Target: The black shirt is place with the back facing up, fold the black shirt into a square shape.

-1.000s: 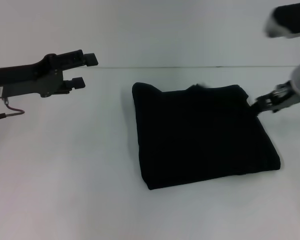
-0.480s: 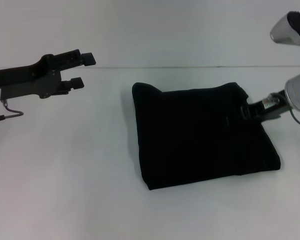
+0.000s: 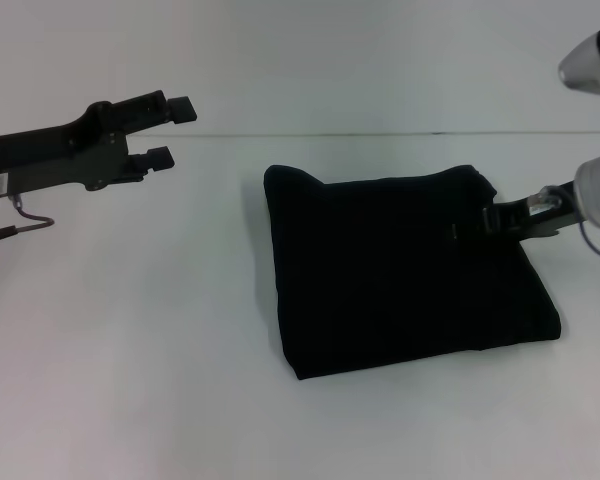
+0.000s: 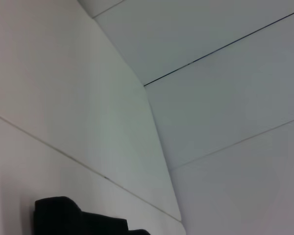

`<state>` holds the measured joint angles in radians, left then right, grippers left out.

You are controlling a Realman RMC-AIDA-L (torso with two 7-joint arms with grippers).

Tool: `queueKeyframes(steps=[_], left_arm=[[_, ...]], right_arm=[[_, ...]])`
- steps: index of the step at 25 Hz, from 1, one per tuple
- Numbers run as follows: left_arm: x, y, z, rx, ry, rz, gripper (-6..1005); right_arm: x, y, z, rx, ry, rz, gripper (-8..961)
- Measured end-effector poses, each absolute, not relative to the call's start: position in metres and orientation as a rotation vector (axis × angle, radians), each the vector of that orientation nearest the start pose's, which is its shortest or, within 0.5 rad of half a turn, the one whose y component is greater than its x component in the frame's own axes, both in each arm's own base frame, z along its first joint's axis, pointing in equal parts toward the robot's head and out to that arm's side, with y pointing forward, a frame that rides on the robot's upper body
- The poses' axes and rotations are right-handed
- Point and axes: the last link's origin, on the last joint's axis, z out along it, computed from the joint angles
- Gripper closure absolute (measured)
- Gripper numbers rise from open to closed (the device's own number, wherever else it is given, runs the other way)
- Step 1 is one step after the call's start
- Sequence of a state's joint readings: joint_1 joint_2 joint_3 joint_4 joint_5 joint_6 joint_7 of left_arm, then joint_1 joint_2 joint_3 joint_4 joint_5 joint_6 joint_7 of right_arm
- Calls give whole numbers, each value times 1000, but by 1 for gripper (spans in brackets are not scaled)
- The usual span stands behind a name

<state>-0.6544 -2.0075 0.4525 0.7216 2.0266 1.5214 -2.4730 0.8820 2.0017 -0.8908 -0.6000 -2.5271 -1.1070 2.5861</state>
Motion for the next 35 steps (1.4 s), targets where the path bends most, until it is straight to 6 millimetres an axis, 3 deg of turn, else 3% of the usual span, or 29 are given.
queueKeyframes(steps=[6, 13, 24, 27, 30, 35], left_arm=[[-244, 388, 73, -2084, -1853, -1077, 72], [-243, 390, 73, -2081, -1842, -1082, 72], [-245, 388, 72, -2072, -1842, -1109, 73], [-245, 389, 73, -2071, -1838, -1120, 73], [-245, 389, 74, -2070, -1837, -1124, 72], [-244, 389, 76, -2058, -1830, -1162, 72]], right_arm=[[232, 440, -15, -2193, 1504, 20, 378], [222, 440, -18, -2240, 1492, 55, 397], [217, 441, -20, -2252, 1492, 67, 622], [217, 442, -17, -2245, 1487, 71, 736], [214, 447, -9, -2238, 1465, 88, 850], [196, 456, 14, -2219, 1407, 84, 887]])
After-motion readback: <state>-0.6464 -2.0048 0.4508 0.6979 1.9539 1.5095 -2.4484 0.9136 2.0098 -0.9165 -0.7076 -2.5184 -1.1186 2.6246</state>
